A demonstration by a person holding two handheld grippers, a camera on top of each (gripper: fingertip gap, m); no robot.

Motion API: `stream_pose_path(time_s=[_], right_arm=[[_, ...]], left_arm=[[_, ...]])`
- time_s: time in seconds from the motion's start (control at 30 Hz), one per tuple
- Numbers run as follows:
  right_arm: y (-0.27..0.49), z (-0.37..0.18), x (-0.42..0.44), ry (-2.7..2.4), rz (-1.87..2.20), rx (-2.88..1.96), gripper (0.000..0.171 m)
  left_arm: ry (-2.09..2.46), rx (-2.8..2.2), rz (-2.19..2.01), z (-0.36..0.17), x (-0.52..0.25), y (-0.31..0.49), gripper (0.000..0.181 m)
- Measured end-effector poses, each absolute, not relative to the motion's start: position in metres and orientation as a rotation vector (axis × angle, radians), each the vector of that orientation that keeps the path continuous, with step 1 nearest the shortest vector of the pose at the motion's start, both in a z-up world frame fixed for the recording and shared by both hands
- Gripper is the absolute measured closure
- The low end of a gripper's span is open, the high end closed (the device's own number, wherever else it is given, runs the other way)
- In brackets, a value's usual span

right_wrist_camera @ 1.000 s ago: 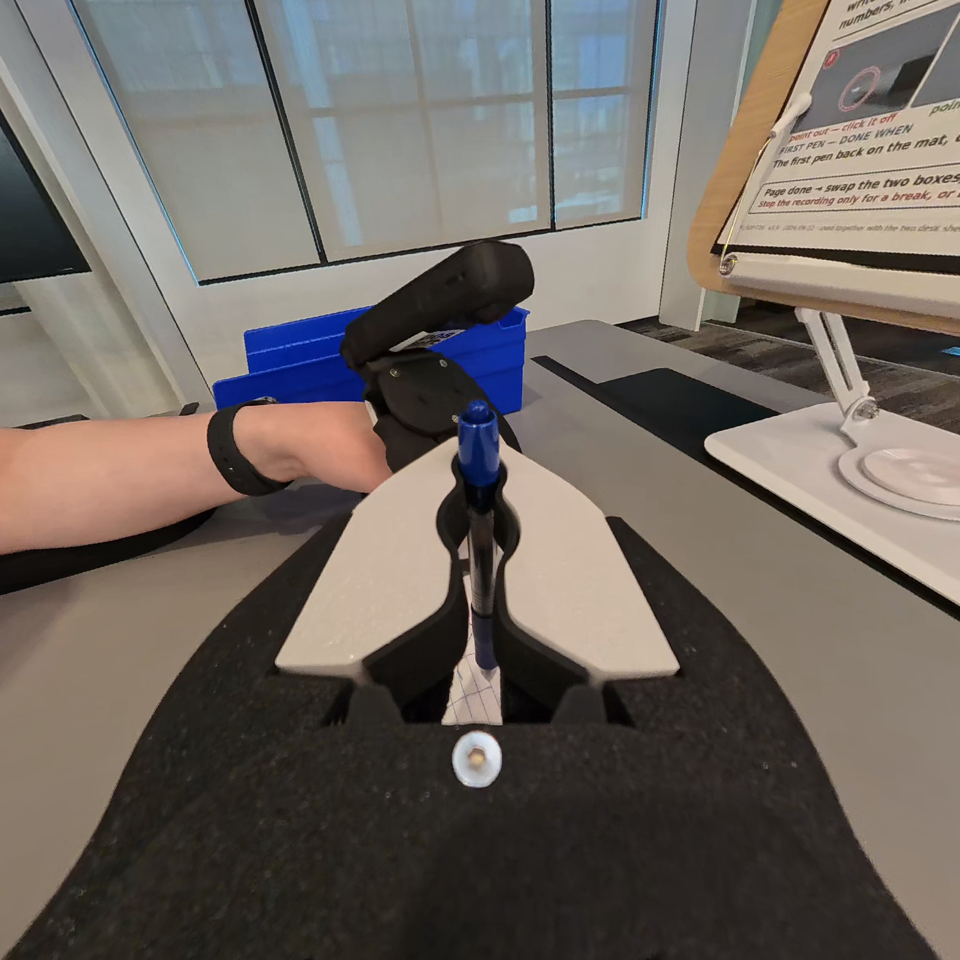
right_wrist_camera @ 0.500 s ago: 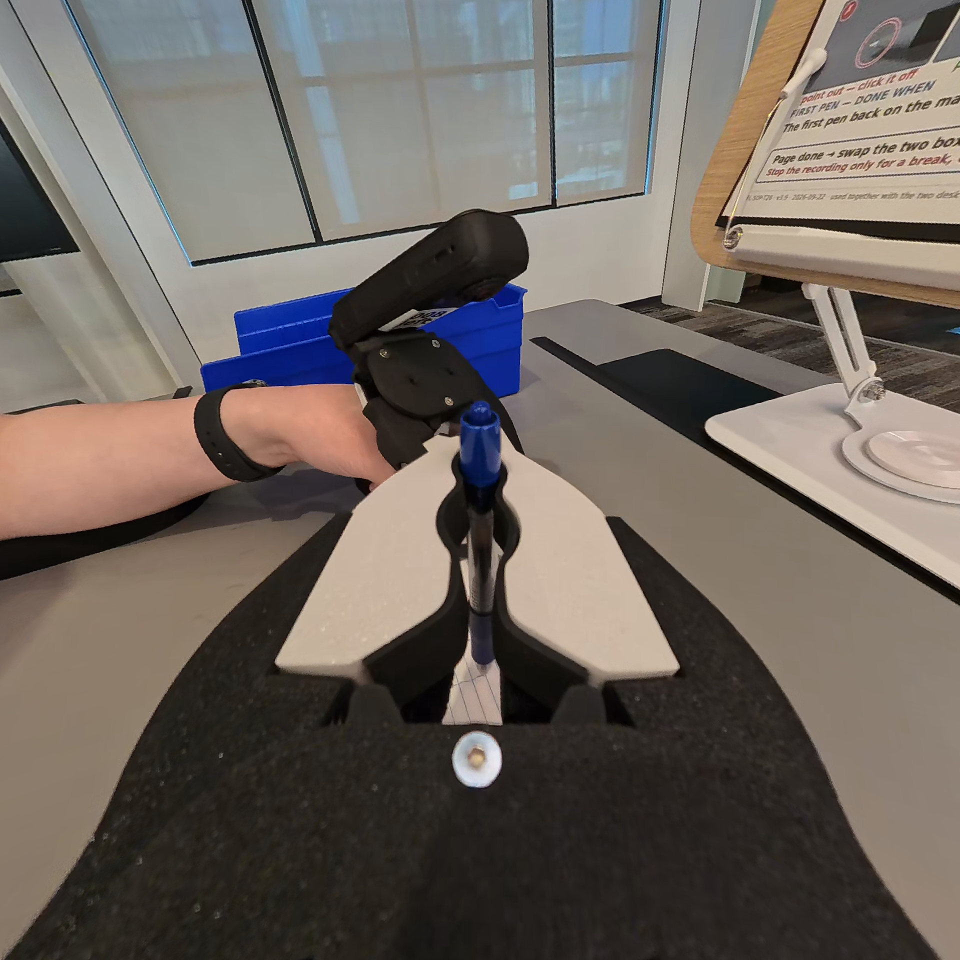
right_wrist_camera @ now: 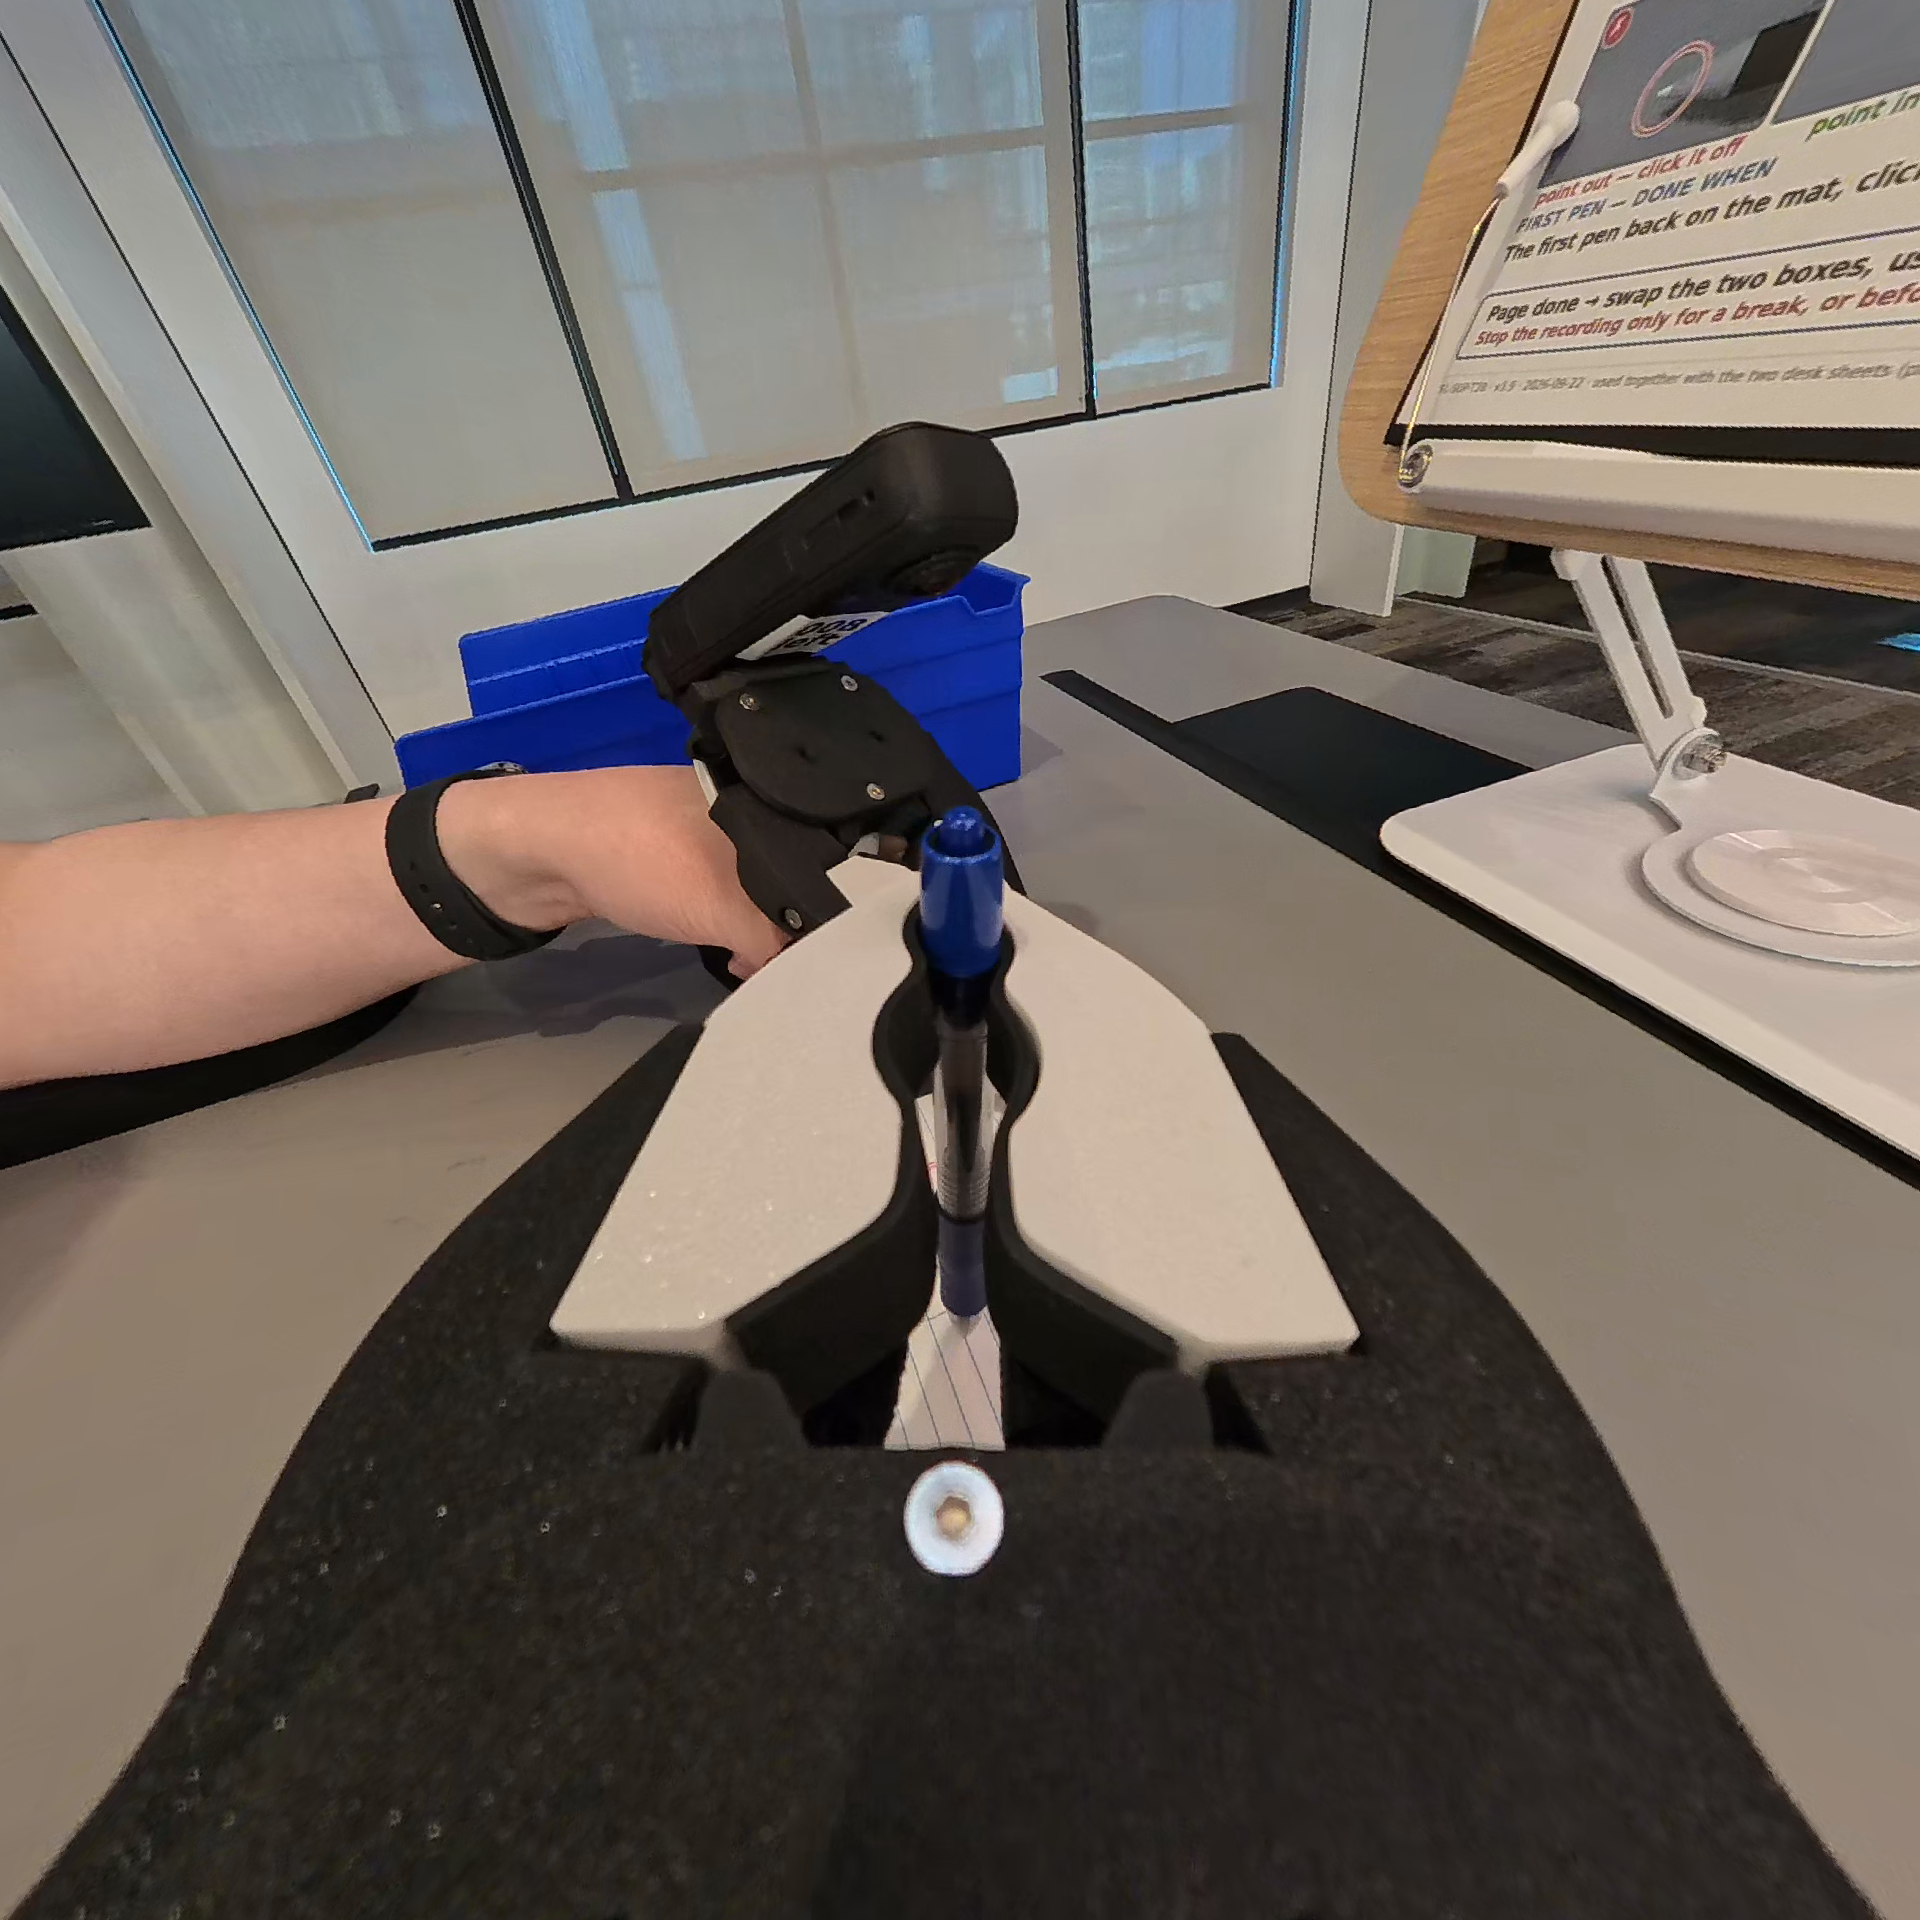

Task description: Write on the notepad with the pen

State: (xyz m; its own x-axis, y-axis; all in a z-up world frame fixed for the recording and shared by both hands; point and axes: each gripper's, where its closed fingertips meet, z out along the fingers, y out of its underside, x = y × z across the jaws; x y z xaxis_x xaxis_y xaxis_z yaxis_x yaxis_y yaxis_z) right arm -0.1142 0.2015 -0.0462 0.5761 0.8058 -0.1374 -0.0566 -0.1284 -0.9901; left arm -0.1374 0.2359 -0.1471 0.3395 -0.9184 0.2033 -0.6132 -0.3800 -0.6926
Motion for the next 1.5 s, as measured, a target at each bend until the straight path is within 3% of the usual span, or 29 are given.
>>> stream_pose_path(time_s=[0.57, 0.73, 1.5], right_arm=[[0.2, -0.046, -0.112, -0.659, 0.839, -1.529, 0.167], [0.189, -0.019, -0.117, -0.662, 0.872, -1.406, 0.167], [0.189, -0.046, -0.127, -0.728, 0.864, -1.52, 0.167]], left_arm=[[1.335, -2.105, -0.801, -0.147, -0.137, 0.236, 0.181], [1.335, -2.105, -0.802, -0.147, -0.137, 0.236, 0.181], [1.331, -2.107, -0.812, -0.147, -0.137, 0.236, 0.181]])
